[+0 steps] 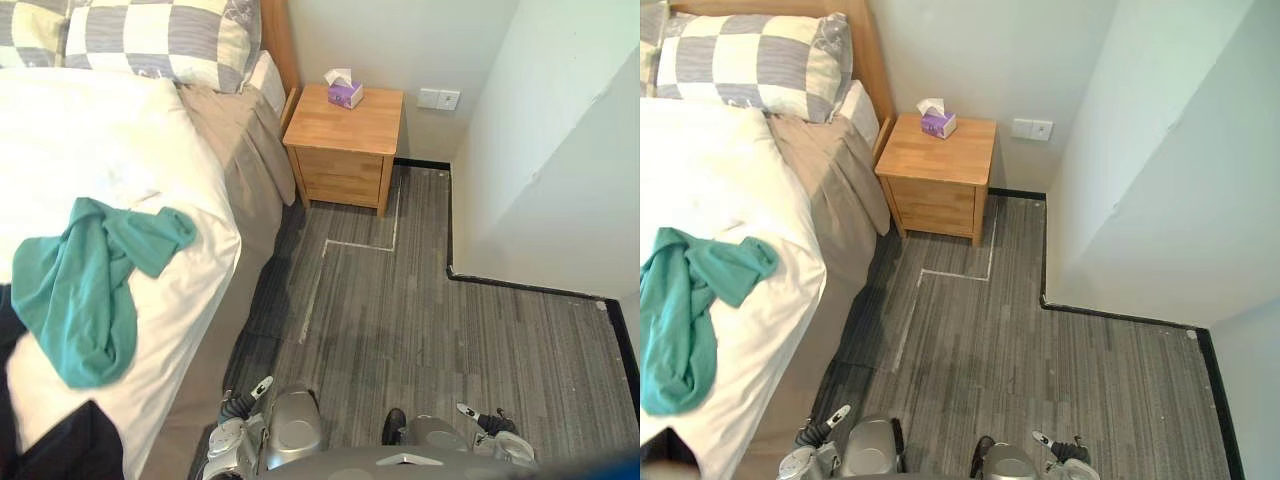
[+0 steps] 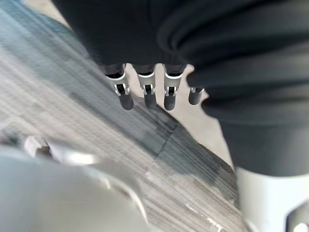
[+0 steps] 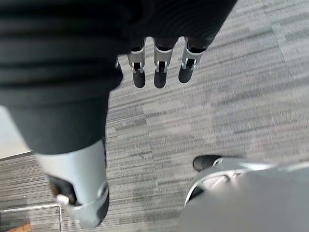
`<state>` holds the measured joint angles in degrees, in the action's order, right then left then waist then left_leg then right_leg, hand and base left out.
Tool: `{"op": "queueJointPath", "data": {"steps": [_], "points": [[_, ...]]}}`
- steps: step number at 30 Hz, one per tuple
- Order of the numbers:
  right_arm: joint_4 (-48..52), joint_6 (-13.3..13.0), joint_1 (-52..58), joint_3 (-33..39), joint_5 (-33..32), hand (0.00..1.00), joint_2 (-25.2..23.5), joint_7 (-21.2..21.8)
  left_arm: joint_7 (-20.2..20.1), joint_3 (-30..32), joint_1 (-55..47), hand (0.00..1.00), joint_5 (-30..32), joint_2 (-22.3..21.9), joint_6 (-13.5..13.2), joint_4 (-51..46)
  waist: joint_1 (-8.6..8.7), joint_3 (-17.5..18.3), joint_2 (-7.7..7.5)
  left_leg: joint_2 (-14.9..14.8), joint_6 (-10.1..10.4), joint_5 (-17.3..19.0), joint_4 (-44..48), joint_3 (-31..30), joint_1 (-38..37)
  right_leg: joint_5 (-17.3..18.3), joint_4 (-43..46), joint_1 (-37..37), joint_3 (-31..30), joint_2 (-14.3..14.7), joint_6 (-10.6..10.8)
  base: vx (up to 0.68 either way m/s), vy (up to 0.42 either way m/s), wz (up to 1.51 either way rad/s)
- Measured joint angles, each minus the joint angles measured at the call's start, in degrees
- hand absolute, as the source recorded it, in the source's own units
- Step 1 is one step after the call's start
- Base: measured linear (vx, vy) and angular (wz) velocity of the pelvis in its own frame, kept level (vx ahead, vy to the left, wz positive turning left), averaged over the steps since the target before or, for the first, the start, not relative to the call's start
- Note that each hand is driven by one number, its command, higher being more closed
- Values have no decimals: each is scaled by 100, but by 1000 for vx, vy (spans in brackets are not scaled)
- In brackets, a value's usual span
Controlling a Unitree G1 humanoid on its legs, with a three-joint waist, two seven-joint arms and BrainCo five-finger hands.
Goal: Tidy the bed and pick cloth on bed and put in laundry
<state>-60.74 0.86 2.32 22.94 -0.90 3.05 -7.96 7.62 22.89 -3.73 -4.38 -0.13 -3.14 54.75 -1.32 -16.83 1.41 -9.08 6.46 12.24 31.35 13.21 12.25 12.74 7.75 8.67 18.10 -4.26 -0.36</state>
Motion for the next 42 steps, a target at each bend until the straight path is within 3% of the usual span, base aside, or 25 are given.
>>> {"op": "queueJointPath", "data": {"steps": [1, 2, 3, 4, 5, 6, 8, 9, 11, 13, 14, 15, 18, 20, 24, 25, 26, 27, 28, 30, 31, 34, 37, 39, 42], "points": [[3, -1, 66, 120, 1, 0, -10, 1, -9, -69, -20, 0, 4, 5, 1, 18, 6, 46, 47, 276, -119, -646, -1358, 182, -39, 80, -56, 131, 2, -49, 178, 517, 187, -7], [-35, 2, 89, 149, 5, 0, -9, -4, -14, -92, -14, 0, 0, 1, 1, 49, -48, 44, 3, 364, -811, -1058, -1621, 367, -130, 126, -104, 211, -7, -102, 259, 362, 122, 0], [-58, 5, 85, 156, 3, 0, -39, -7, -15, -118, -10, 0, 1, 62, 3, 59, -82, 95, -47, 461, -838, -1130, -1783, 505, -225, 122, -136, 246, -6, -179, 314, 373, 88, 35], [-81, -1, 141, 178, 18, 0, -208, 1, -21, -296, 9, 0, 57, 213, 8, 44, -80, 263, -324, 682, -866, -1289, -2096, 1011, -217, -50, -421, 302, 83, -379, 478, 459, 109, 63], [-119, 5, 130, 261, 32, 0, -260, 2, -25, -374, 83, 0, 53, 255, 5, 41, -85, 269, -400, 687, -873, -1286, -1962, 1368, -137, -199, -581, 399, 124, -434, 547, 430, 131, 77], [-128, 8, 129, 295, 54, 0, -278, 2, -27, -402, 101, 0, 57, 275, 9, 43, -88, 274, -420, 671, -907, -1270, -1892, 1573, -114, -271, -625, 449, 122, -444, 557, 302, 136, 62], [-128, 27, 147, 359, 199, 0, -307, 19, -26, -422, -10, 0, 59, 288, 44, 56, -122, 365, -420, 689, -1380, -1102, -1942, 2095, -388, -570, -649, 761, 52, -417, 605, 328, 174, 52], [-116, 29, 139, 357, 228, 0, -338, 56, -27, -417, -80, 0, 59, 306, 60, 62, -150, 482, -478, 774, -1431, -1064, -2119, 2099, -529, -667, -615, 793, 41, -418, 600, 337, 133, 30], [-107, 18, 48, 341, 232, 0, -368, 104, -30, -404, -128, 0, 61, 307, 61, 70, -215, 550, -474, 858, -1398, -1039, -2327, 2075, -682, -772, -151, 686, -1, -414, 661, 246, 43, 23], [-111, 23, 30, 383, 213, 0, -327, 131, -30, -384, -246, 0, 64, 269, 97, 123, -194, 650, -284, 855, -1224, -847, -2676, 1860, -1011, -782, 1323, 162, -2, -462, 780, 246, 74, 47], [-88, 28, 19, 384, 246, 0, -282, 128, -29, -399, -329, 0, 70, 271, 130, 208, -122, 654, -275, 934, -1238, -730, -2938, 1538, -1375, -1083, 2848, -322, -108, -702, 1324, 338, 28, 113], [-88, 35, 61, 333, 307, 0, -269, 133, -27, -463, -335, 0, 81, 390, 180, 293, -32, 636, -358, 1033, -1243, -610, -2948, 1234, -1594, -1039, 4028, -696, -211, -979, 1356, 410, 17, 127], [-31, 46, 192, 233, 362, 0, -195, 125, -19, -485, -446, 0, 65, 369, 172, 282, 50, 654, -334, 1103, -1248, -493, -2928, 530, -2052, -446, 4923, -1302, -102, -1404, 914, 365, -49, 137], [24, 39, 196, 232, 359, 0, -176, 118, -16, -493, -446, 0, 59, 334, 168, 276, 103, 641, -267, 1029, -1245, -494, -2938, 86, -2164, -112, 4408, -1587, -159, -1386, 904, 355, -172, 140], [26, 19, 188, 126, 348, 0, -73, 100, -14, -523, -437, 0, 56, 255, 152, 265, 109, 579, -117, 698, -978, -427, -2917, -749, -2198, -179, 1889, -1716, -714, -828, 882, 234, -284, 125], [14, 9, 194, 91, 348, 0, -111, 93, -13, -525, -403, 0, 56, 307, 127, 265, 110, 578, -195, 680, -803, -390, -2914, -1147, -2107, -391, 685, -1652, -1366, -630, 929, 196, -543, 151], [-3, 10, 203, 102, 345, 0, -214, 92, -16, -491, -351, 0, 64, 408, 108, 276, 103, 570, -442, 805, -676, -300, -2925, -1495, -2073, -601, 83, -1486, -1920, -636, 1018, 189, -569, 164], [-19, 16, 213, 130, 325, 0, -284, 96, -10, -471, -310, 0, 65, 437, 118, 303, 106, 536, -416, 792, -624, -283, -2905, -1623, -2083, -777, 91, -1398, -1976, -578, 936, 178, -445, 172], [34, 20, 373, 171, 331, 0, -168, 68, -15, -427, -352, 0, 129, 253, 96, 242, 68, 546, -226, 710, -517, -287, -2696, -1323, -2058, -443, 441, -1298, -1827, -445, 841, 158, -284, 121], [151, 7, 440, 151, 335, 0, -130, 64, -15, -202, -467, 0, 172, 92, 59, 238, 68, 568, -86, 522, -411, -205, -2795, -1258, -2212, -179, 808, -1188, -1487, -319, 605, 261, -323, 121], [153, 3, 432, 108, 336, 0, -126, 58, -14, 42, -491, 0, 168, 4, 45, 244, 46, 570, -92, 403, -298, -259, -2952, -1418, -2344, -63, 1075, -1110, -1231, -291, 454, 265, -316, 111], [205, -5, 426, 83, 336, 0, -144, 51, -17, 168, -505, 0, 166, -86, 17, 219, 12, 609, -43, 273, -235, -297, -2868, -1553, -2306, 6, 1122, -949, -1079, -215, 374, 185, -179, 67], [411, -8, 442, 2, 348, 0, -262, 42, -16, 334, -531, 0, 155, -106, 10, -3, 65, 563, -143, 258, 18, -133, -1487, -1502, -1570, 45, 753, -525, -561, -328, 331, 110, -124, 87], [565, 0, 592, -39, 354, 0, -263, 40, -14, 515, -513, 0, 115, -236, 18, -179, 57, 507, -96, -50, 60, -116, 121, -563, -830, 60, 364, 24, -78, -328, 302, 59, -82, 79], [598, 4, 634, 36, 419, 0, -268, 46, -10, 482, -557, 0, 104, -272, 32, -176, 26, 571, -68, -395, 43, -126, 365, 654, -822, 23, 42, 380, 192, -328, 350, 73, -31, 61]]}}
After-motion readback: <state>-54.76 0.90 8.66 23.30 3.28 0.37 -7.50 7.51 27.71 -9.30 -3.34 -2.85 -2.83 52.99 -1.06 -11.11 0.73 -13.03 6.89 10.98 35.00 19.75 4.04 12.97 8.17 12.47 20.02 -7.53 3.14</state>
